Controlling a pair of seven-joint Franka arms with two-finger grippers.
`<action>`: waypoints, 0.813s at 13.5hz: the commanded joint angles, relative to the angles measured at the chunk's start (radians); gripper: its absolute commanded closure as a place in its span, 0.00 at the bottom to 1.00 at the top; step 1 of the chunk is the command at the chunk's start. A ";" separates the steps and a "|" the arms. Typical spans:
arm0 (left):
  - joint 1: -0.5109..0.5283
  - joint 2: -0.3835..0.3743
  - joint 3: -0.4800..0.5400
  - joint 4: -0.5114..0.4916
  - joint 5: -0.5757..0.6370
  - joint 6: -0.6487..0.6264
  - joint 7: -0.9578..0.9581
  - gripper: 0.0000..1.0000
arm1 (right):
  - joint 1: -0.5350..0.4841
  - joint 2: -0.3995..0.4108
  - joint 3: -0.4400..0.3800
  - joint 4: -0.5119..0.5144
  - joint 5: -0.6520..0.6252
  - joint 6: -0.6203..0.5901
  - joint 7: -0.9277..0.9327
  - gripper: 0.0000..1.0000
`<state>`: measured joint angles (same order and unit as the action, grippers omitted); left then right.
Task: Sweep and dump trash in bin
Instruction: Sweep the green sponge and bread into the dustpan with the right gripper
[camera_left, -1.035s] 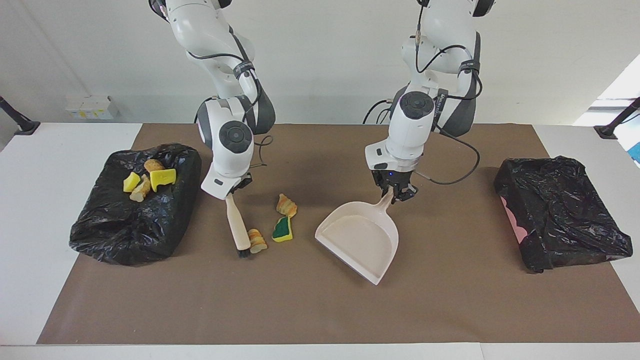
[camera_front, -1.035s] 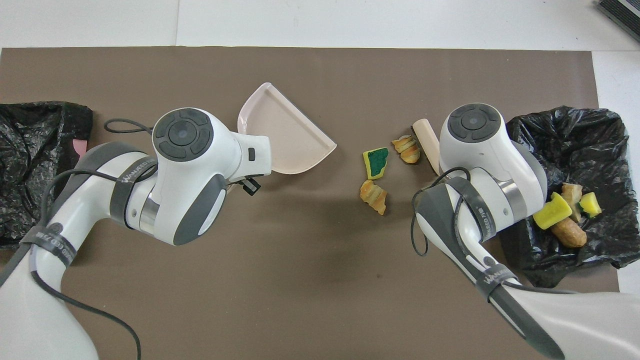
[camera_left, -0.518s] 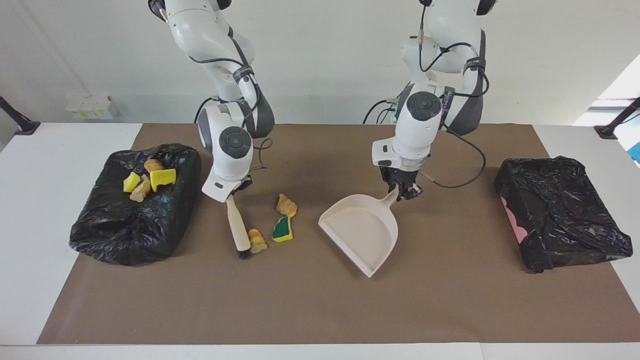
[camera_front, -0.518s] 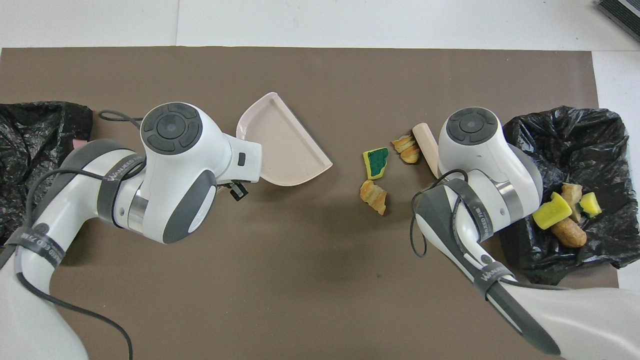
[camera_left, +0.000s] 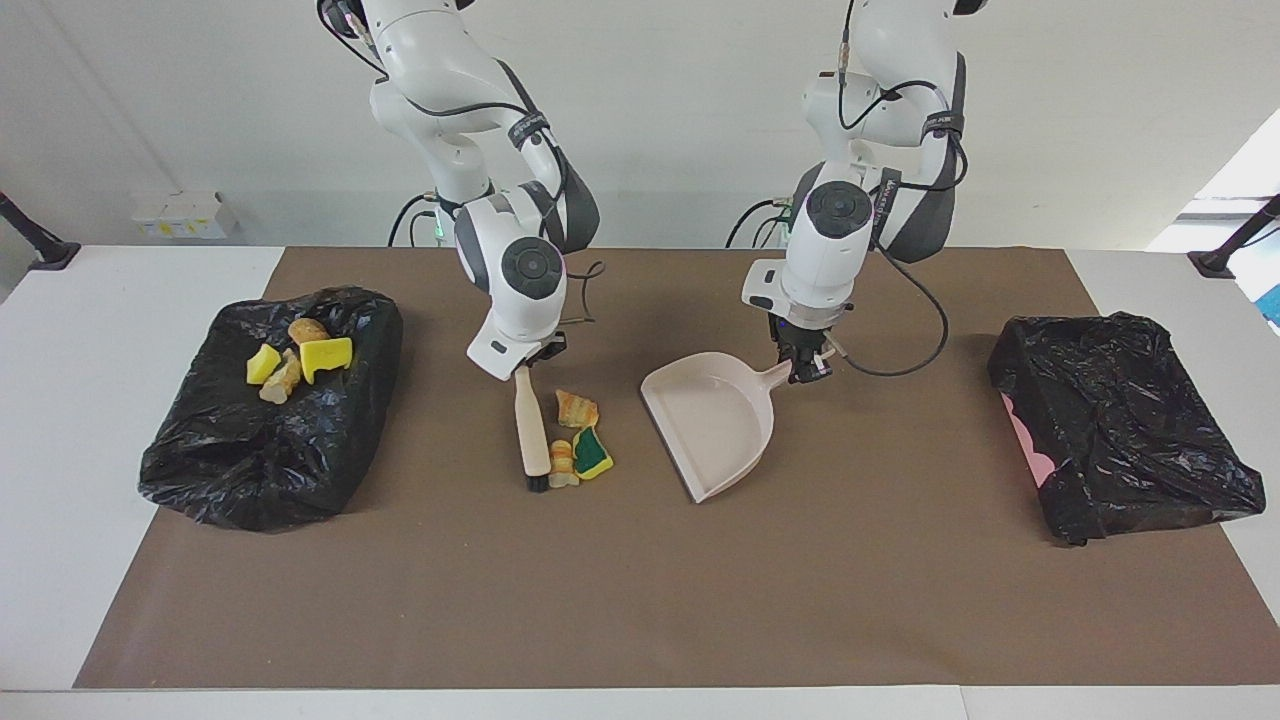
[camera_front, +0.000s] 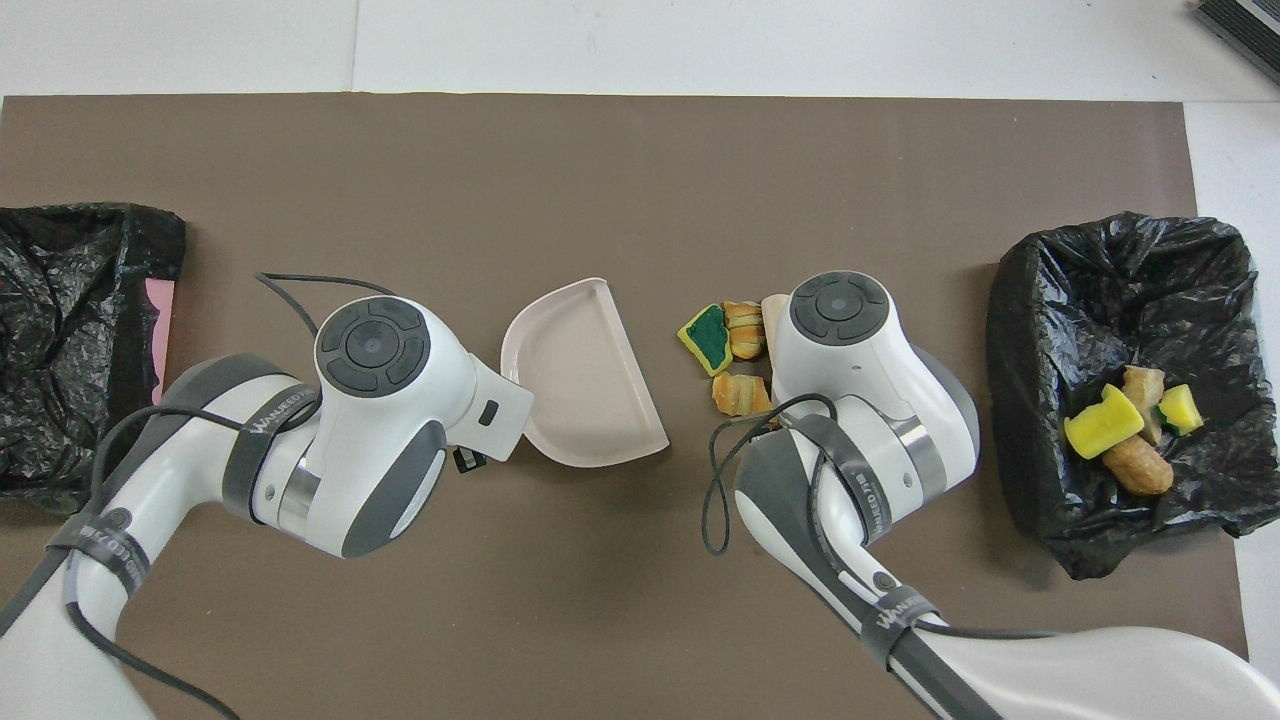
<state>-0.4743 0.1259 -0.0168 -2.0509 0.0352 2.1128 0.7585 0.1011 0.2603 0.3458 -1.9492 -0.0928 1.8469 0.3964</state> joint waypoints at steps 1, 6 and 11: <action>-0.012 -0.032 0.011 -0.043 0.015 0.023 0.005 1.00 | 0.060 -0.012 0.004 -0.014 0.092 0.037 0.061 1.00; -0.004 -0.037 0.011 -0.052 0.015 0.021 0.008 1.00 | 0.152 -0.009 0.006 -0.010 0.201 0.104 0.038 1.00; 0.016 -0.035 0.011 -0.052 0.015 0.024 0.015 1.00 | 0.187 0.007 0.004 0.047 0.355 0.147 -0.017 1.00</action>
<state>-0.4693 0.1198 -0.0098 -2.0638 0.0352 2.1172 0.7638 0.2951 0.2607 0.3479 -1.9318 0.2241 2.0005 0.4196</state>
